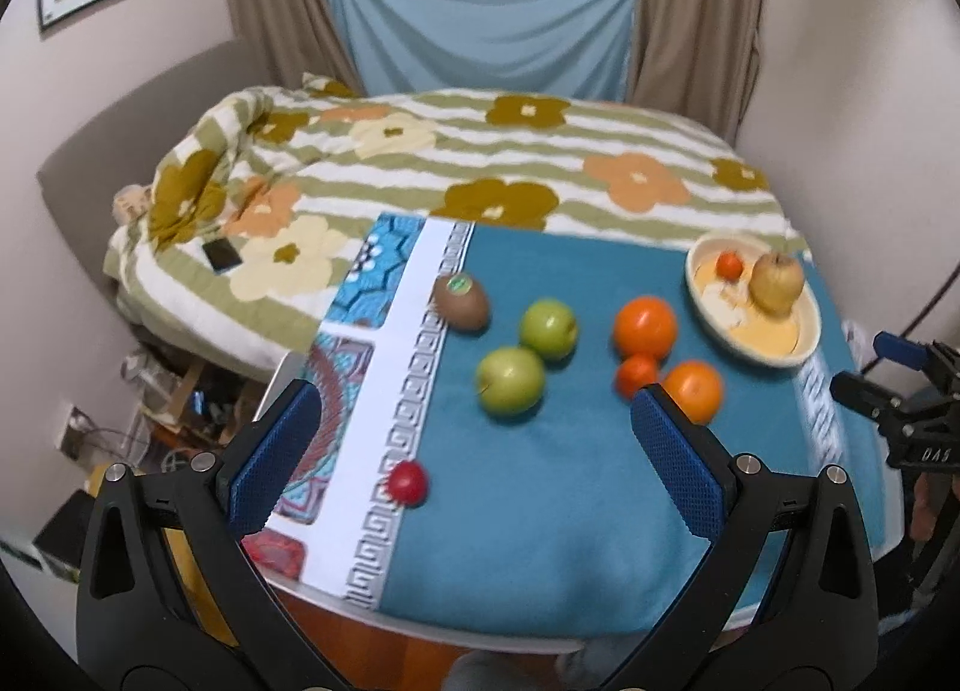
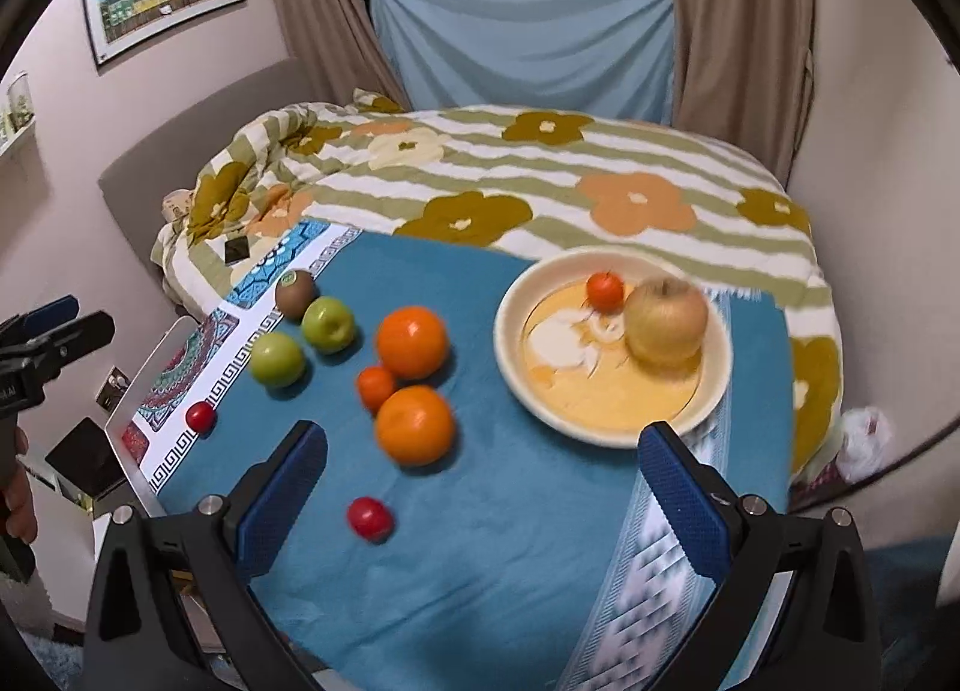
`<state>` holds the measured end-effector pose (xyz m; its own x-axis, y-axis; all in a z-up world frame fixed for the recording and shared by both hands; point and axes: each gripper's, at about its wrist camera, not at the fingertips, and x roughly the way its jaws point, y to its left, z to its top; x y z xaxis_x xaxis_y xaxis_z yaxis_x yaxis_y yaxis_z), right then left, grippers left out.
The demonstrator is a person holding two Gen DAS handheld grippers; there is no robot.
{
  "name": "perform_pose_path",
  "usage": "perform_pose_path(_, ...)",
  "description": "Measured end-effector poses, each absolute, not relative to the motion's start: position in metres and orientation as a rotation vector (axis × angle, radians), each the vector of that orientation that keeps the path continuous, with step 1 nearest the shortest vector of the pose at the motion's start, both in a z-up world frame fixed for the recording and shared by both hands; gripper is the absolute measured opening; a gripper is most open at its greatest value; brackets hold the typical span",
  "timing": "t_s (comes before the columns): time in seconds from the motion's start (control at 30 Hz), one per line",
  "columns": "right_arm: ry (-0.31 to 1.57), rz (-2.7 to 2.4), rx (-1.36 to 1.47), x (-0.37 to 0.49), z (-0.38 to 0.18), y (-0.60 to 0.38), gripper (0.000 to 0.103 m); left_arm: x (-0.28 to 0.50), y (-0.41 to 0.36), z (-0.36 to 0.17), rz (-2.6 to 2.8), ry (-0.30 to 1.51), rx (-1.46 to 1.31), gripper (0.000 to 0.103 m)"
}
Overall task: Organize fruits
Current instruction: 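Pull both grippers back from the bowl toward the remaining fruit, then grasp a small red tomato with the left gripper while the right grasps the other red tomato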
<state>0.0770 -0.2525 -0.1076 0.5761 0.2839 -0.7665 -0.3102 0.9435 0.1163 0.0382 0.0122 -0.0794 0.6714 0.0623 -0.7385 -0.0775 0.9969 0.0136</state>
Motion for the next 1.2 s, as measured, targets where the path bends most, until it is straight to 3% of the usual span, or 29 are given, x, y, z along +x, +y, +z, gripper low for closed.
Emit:
perform_pose_path(0.2, 0.947, 0.262, -0.019, 0.061, -0.138, -0.22, 0.103, 0.041, 0.043, -0.128, -0.009, 0.908, 0.019, 0.102)
perform_pose_path(0.33, 0.969, 0.194, -0.004, 0.053, -0.156, -0.201, 0.103, 0.047, 0.053, -0.159, -0.073, 0.959, 0.051, 0.091)
perform_pose_path(0.47, 0.997, 0.143, 0.052, 0.049, -0.175, -0.189, 0.103, 0.054, 0.056, -0.191, -0.132, 0.997, 0.125, 0.073)
perform_pose_path(0.57, 1.014, 0.106, 0.068, 0.045, -0.19, -0.182, 0.102, 0.058, 0.057, -0.21, -0.175, 1.02, 0.164, 0.068)
perform_pose_path(0.73, 1.028, 0.066, 0.072, 0.044, -0.201, -0.174, 0.092, 0.063, 0.063, -0.227, -0.209, 1.057, 0.161, 0.057)
perform_pose_path(0.87, 1.025, 0.04, 0.073, 0.044, -0.206, -0.17, 0.091, 0.065, 0.064, -0.236, -0.226, 1.082, 0.163, 0.053)
perform_pose_path(1.0, 1.038, 0.034, 0.071, 0.049, -0.212, -0.167, 0.076, 0.065, 0.067, -0.239, -0.242, 1.091, 0.149, 0.042)
perform_pose_path(1.2, 1.043, 0.026, 0.058, 0.056, -0.218, -0.162, 0.068, 0.064, 0.068, -0.238, -0.244, 1.085, 0.152, 0.035)
